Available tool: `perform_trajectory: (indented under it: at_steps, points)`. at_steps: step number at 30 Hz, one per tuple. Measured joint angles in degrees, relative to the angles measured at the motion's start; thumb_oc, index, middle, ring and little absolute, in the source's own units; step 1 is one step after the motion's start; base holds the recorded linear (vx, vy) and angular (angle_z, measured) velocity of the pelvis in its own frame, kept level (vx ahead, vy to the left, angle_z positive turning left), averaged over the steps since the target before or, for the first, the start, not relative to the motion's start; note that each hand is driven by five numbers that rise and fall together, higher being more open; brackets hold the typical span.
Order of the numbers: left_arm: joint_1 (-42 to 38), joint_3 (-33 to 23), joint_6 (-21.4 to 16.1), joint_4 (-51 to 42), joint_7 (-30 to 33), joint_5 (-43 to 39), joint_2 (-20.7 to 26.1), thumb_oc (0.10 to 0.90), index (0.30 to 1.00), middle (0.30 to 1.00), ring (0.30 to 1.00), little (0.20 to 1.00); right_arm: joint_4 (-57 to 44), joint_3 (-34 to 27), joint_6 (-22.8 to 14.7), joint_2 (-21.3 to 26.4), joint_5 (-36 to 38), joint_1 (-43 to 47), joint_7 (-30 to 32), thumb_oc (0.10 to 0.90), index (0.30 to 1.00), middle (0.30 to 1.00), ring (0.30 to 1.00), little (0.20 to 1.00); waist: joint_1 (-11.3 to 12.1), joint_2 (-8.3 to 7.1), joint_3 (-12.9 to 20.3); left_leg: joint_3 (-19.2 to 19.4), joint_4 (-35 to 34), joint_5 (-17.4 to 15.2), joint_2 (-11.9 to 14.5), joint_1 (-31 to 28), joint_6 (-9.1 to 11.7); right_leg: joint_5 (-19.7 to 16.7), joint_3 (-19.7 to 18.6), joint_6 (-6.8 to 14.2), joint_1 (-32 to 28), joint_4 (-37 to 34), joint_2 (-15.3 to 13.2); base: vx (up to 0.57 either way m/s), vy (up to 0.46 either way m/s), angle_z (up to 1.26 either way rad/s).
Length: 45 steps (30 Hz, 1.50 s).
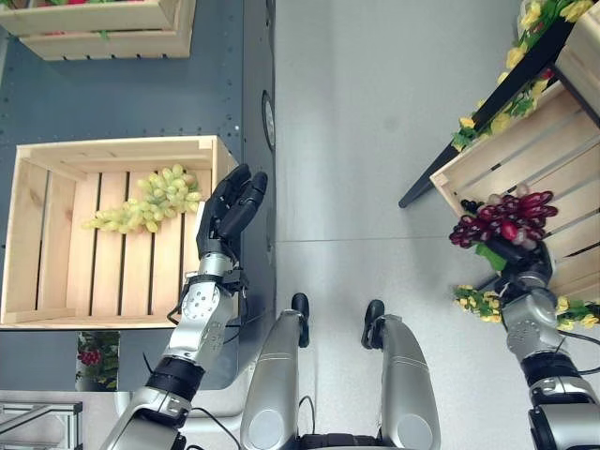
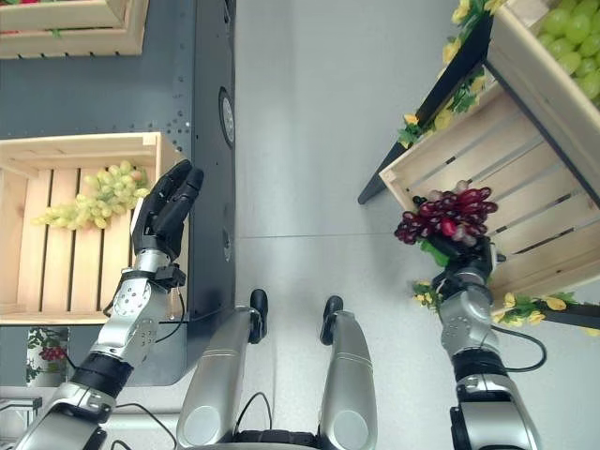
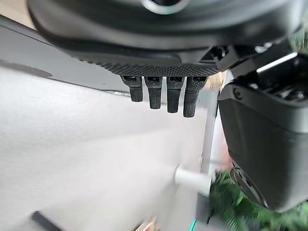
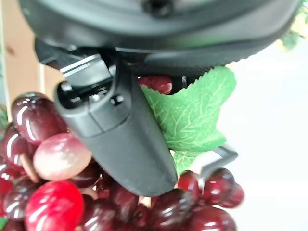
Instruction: Pick up the fruits from the basket on one side to the basket on the other side
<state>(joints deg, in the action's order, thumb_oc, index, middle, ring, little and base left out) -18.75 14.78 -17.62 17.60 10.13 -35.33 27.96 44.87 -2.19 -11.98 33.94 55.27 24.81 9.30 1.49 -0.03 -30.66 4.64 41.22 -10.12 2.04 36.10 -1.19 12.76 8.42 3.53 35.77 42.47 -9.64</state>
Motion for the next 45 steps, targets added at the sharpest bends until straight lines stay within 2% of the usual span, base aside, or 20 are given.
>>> perform_trajectory:
  at_steps: [6, 21, 22, 23, 31, 38, 45]
  points:
    - [-1.16, 2.26, 1.36, -1.84, -0.72, 2.00, 5.24, 0.800, 0.900, 0.900, 0.900, 0.900, 4.22, -1.53, 1.27, 4.61, 1.73, 4.49, 2.04, 0.400, 0.300, 0.300, 0.300, 0.300, -0.23, -0.41, -0.18, -1.82, 2.59, -0.19, 0.61, 4.23, 0.34, -0.04, -0.41, -0.23, 3.16, 1.15, 1.90, -0.01, -0.063, 0.01]
    - [-1.55, 3.01, 2.22, -2.59, -2.32, 1.91, 7.65, 0.800, 0.900, 0.900, 0.900, 0.900, 10.95, -1.76, 10.07, 9.29, 6.04, 8.45, 1.93, 0.400, 0.300, 0.300, 0.300, 0.300, 0.39, -0.98, -0.37, -2.89, 3.84, -0.75, 1.10, 6.48, 0.74, -0.19, -0.42, -0.03, 4.37, 0.73, 3.20, 0.01, -0.046, 0.00]
    - [-1.55, 3.00, 2.22, -2.63, -2.61, 1.91, 7.97, 0.800, 0.900, 0.900, 0.900, 0.900, 11.36, -1.76, 10.91, 9.57, 6.07, 8.48, 1.92, 0.576, 0.564, 0.564, 0.564, 0.564, 0.42, -0.99, -0.37, -2.95, 3.92, -0.84, 1.11, 6.47, 0.59, -0.20, -0.39, -0.01, 4.29, 0.73, 3.23, 0.01, -0.032, 0.01]
    - [-1.55, 3.03, 2.22, -2.77, -2.92, 1.92, 8.21, 0.800, 0.900, 0.900, 0.900, 0.900, 11.93, -1.76, 11.87, 9.84, 6.07, 8.56, 1.89, 0.800, 0.900, 0.900, 0.900, 0.900, 0.43, -1.01, -0.37, -3.06, 4.04, -0.88, 1.12, 6.47, 0.52, -0.21, -0.39, 0.01, 4.20, 0.74, 3.29, 0.01, -0.032, 0.02]
    - [-1.59, 3.67, 2.26, -3.27, -3.76, 1.89, 9.28, 0.800, 0.900, 0.900, 0.900, 0.900, 17.23, -2.05, 15.74, 10.60, 5.99, 8.94, 2.24, 0.800, 0.900, 0.900, 0.900, 0.900, 0.45, -1.42, -0.28, -3.50, 4.09, -0.88, 1.11, 6.40, 0.47, -0.25, -0.35, 0.06, 3.88, 0.60, 3.51, 0.00, -0.009, 0.00]
    - [-1.60, 5.15, 2.37, -3.27, -3.72, 1.91, 9.46, 0.800, 0.900, 0.900, 0.900, 0.900, 18.01, -2.18, 18.24, 11.40, 5.94, 11.27, 5.12, 0.800, 0.900, 0.900, 0.900, 0.900, 0.44, -1.25, -0.18, -3.51, 3.95, -0.87, 1.09, 6.26, 0.49, -0.25, -0.32, 0.07, 3.78, 0.52, 3.50, 0.00, 0.000, 0.00]
    - [-1.63, 5.20, 2.36, -3.28, -3.64, 2.04, 9.45, 0.800, 0.900, 0.900, 0.900, 0.900, 20.06, -2.03, 20.38, 11.52, 4.98, 12.36, 5.31, 0.800, 0.900, 0.900, 0.900, 0.900, 0.73, -1.06, -0.07, -3.27, 2.49, -0.73, 0.98, 4.69, 0.60, -0.29, -0.40, 0.10, 2.40, -0.55, 3.45, 0.00, 0.031, 0.00]
